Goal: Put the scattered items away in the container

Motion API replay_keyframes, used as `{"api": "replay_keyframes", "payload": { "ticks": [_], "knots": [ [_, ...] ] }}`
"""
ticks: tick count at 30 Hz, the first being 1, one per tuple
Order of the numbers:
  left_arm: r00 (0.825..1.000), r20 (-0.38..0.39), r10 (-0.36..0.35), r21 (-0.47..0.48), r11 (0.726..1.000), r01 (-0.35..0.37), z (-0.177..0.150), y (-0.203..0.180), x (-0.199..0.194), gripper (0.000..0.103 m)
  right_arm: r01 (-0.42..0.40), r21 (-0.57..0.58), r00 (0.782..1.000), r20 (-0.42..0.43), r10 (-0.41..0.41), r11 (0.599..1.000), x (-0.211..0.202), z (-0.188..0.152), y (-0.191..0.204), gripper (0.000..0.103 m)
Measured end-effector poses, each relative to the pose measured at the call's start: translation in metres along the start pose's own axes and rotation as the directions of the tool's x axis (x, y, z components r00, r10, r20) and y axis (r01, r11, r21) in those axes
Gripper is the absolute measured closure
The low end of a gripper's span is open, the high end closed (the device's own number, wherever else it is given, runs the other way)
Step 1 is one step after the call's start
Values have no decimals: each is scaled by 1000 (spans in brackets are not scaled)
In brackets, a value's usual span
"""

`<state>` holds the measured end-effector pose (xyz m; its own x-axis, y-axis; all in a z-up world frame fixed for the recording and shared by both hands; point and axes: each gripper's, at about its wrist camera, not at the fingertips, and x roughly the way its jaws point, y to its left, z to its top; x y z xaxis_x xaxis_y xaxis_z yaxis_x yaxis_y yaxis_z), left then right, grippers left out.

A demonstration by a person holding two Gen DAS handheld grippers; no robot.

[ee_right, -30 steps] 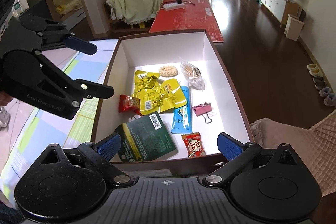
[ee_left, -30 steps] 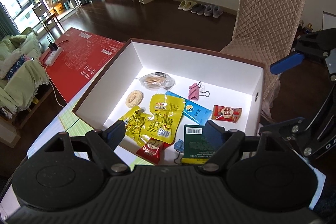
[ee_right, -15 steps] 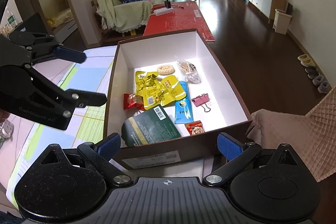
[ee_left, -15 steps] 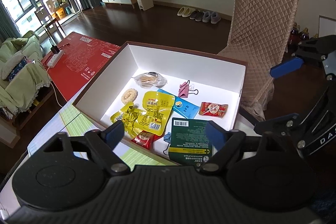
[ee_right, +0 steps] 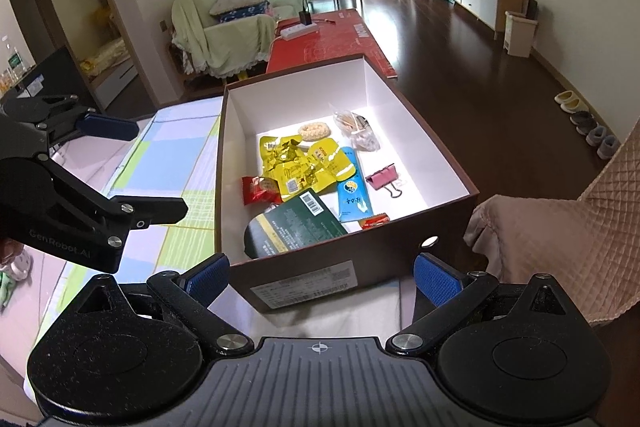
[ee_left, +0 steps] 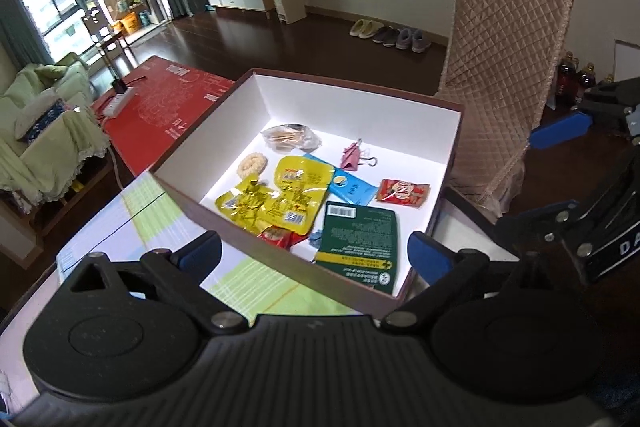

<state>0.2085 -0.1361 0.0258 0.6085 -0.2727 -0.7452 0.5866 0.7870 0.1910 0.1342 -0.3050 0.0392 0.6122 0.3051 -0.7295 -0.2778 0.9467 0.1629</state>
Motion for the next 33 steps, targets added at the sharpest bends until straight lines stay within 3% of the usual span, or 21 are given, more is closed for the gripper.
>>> {"api": "replay_keyframes", "payload": {
  "ticks": [10, 33],
  "knots": [
    [999, -5, 51, -27, 998, -51, -11, -4, -18, 5, 2, 32, 1000, 31, -3, 999, -12, -6, 7, 2],
    [999, 1, 43, -88, 995, -43, -26, -22, -34, 5, 19, 21, 1000, 19, -19, 1000, -21, -18, 8, 2]
  ]
}}
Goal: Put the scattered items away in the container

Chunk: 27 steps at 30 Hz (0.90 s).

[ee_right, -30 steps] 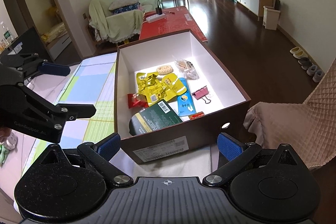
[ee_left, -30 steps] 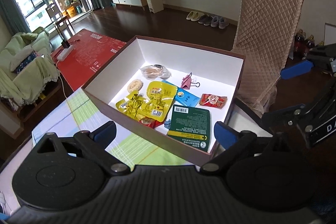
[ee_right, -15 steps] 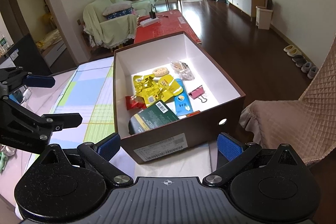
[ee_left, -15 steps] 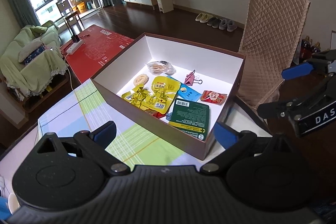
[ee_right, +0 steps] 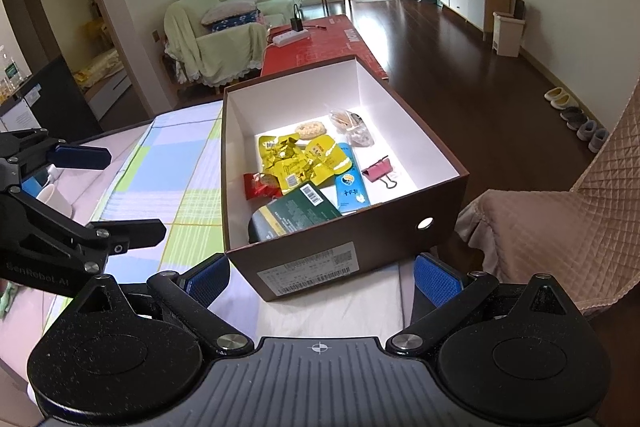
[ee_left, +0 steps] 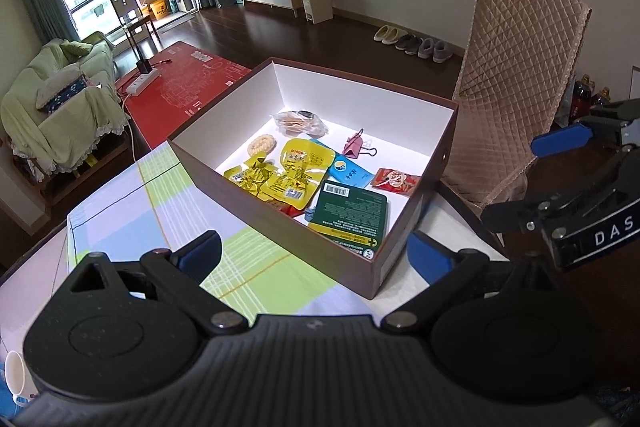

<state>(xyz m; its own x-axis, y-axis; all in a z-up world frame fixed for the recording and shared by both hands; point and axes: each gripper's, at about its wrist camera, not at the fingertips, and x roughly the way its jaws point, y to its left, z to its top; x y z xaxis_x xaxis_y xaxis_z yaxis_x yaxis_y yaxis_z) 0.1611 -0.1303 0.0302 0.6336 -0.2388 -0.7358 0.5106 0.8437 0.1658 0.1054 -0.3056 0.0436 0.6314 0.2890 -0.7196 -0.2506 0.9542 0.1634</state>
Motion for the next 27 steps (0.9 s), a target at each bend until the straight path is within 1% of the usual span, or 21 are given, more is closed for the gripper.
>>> {"api": "replay_keyframes", "payload": {
  "ticks": [5, 16, 27],
  "knots": [
    [1000, -3, -2, -4, 1000, 2, -4, -6, 0, 5, 0, -9, 1000, -6, 0, 1000, 0, 0, -1, 2],
    [1000, -7, 26, -38, 999, -26, -8, -11, 1, 5, -10, -40, 1000, -21, 10, 999, 7, 1, -5, 2],
    [999, -19, 37, -72, 997, -38, -12, -19, 11, 5, -26, -87, 999, -42, 22, 996, 20, 3, -12, 2]
  ]
}}
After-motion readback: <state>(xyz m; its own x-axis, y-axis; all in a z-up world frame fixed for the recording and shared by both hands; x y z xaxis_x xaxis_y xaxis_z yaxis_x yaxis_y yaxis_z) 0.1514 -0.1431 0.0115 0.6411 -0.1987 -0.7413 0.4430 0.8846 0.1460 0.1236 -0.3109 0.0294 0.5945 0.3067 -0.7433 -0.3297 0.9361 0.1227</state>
